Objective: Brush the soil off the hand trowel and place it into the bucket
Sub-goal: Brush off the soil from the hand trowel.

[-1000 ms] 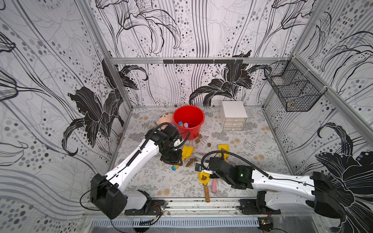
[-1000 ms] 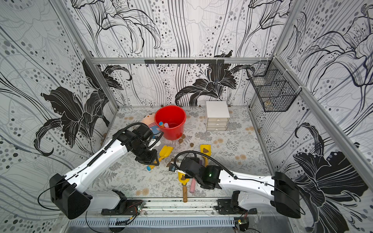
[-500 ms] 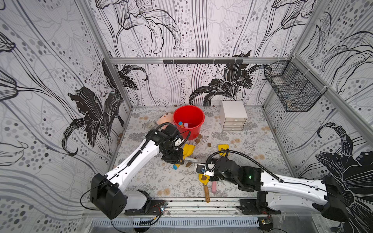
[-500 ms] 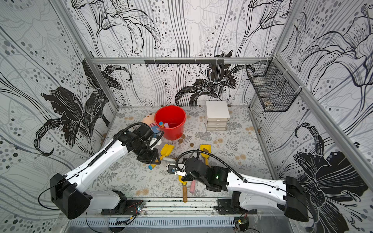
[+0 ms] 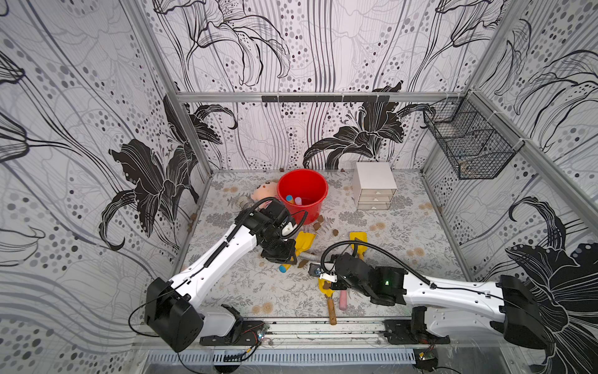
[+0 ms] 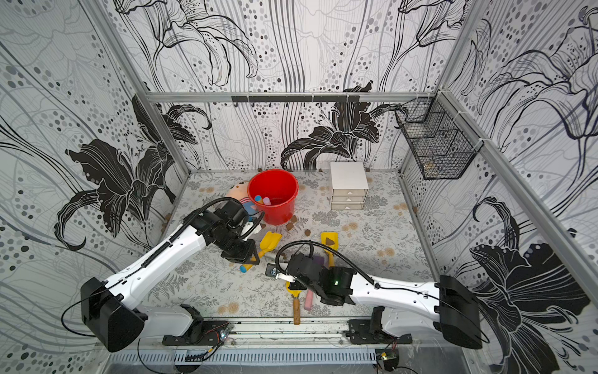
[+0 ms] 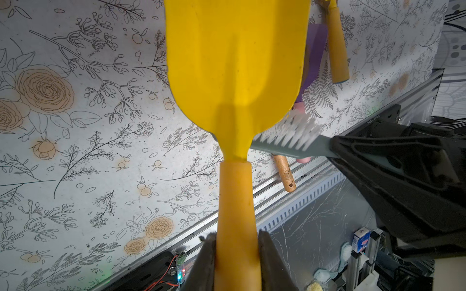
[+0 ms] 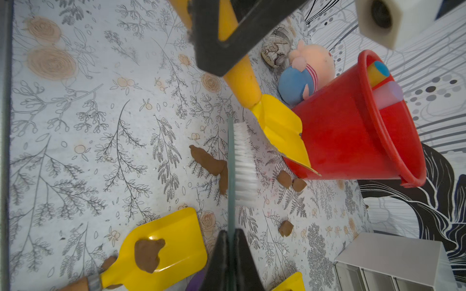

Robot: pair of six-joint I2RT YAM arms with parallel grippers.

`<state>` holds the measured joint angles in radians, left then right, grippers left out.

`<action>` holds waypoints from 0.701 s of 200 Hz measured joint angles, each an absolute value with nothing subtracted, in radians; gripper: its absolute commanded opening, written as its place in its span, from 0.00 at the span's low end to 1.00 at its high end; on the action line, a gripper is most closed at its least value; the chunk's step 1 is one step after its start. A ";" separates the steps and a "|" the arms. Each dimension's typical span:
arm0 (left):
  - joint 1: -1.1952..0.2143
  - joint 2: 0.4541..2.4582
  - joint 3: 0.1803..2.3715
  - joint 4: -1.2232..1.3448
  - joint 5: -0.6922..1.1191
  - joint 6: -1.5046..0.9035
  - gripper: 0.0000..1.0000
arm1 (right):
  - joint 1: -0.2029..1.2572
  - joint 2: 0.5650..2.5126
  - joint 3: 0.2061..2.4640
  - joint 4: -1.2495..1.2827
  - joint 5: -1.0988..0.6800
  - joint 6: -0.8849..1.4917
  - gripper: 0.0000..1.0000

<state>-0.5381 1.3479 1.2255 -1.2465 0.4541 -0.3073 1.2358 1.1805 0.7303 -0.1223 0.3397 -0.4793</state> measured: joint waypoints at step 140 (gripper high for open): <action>-0.538 1.347 1.225 -1.219 0.571 -0.331 0.00 | 1.236 1.155 0.717 -0.091 0.402 -0.505 0.00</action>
<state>-0.5381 1.3472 1.2255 -1.2190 0.5709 -0.3309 1.2358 1.1553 0.7170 -0.0906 0.4015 -0.5049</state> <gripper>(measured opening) 0.253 0.070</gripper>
